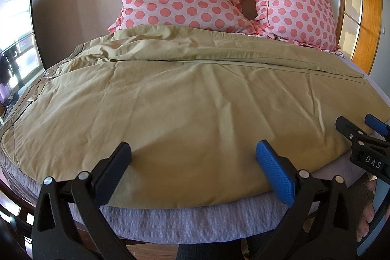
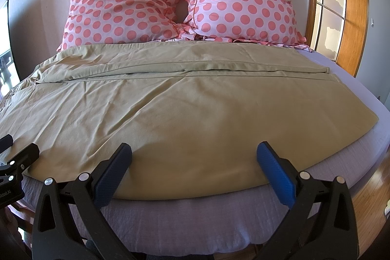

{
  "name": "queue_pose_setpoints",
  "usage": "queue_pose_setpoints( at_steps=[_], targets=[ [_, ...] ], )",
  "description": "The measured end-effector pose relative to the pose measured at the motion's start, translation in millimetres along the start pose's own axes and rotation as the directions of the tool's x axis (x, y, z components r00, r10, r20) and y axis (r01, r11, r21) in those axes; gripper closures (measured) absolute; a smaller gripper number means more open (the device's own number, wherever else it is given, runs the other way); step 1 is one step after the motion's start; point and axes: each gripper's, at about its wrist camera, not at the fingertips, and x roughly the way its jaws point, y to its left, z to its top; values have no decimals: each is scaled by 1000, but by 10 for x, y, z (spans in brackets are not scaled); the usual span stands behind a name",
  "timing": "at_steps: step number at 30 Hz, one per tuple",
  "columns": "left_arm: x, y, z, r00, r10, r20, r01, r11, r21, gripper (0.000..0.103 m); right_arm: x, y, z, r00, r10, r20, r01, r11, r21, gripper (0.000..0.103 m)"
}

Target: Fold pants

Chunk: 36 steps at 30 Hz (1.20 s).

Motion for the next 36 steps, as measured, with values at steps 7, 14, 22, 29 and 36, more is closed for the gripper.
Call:
queue_pose_setpoints(
  at_steps=[7,14,22,29,36],
  targets=[
    [-2,0,-2,1000,0,1,0,1000,0,2,-1,0,3,1000,0,0,0,1000,0,1],
    [-1,-1,1,1000,0,-3,0,1000,1,2,-13,-8,-14,1000,10,22,-10,1000,-5,1],
    [-96,137,223,1000,1,13,-1,1000,-2,2,-107,-455,624,1000,1,2,-1,999,40,1],
    [-220,305,643,993,-29,112,33,999,-41,2,919,-1376,1996,961,-182,-210,235,937,260,8],
    [38,394,876,992,-83,94,88,995,-54,2,2391,-1993,2452,866,-241,-438,440,784,439,38]
  ],
)
